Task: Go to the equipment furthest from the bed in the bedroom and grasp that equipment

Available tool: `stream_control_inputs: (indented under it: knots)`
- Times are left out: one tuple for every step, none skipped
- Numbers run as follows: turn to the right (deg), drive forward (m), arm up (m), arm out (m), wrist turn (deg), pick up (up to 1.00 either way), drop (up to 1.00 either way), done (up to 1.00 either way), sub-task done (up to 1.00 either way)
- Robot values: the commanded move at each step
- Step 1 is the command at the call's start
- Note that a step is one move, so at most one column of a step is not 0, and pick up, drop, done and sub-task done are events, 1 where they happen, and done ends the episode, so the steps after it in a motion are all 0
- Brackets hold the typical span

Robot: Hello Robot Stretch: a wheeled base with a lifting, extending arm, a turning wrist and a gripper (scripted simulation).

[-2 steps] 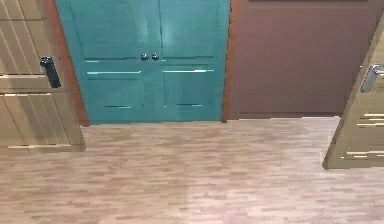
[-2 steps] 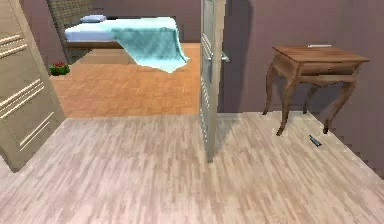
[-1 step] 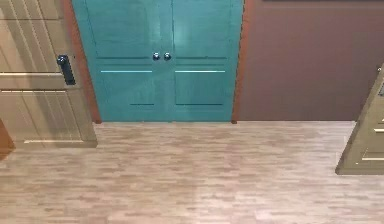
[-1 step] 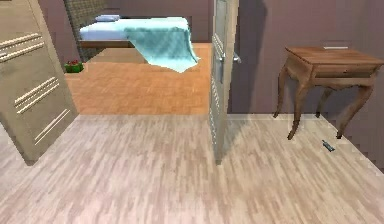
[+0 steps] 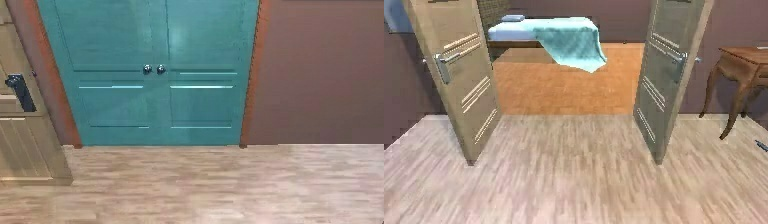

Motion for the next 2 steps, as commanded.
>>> stream_control_inputs:
  knots:
    - [-39.0,0.00,0.00,0.00,0.0,0.00,0.00,0.00,0.00]
    - [0.0,0.30,0.00,0.00,0.0,0.00,0.00,0.00,0.00]
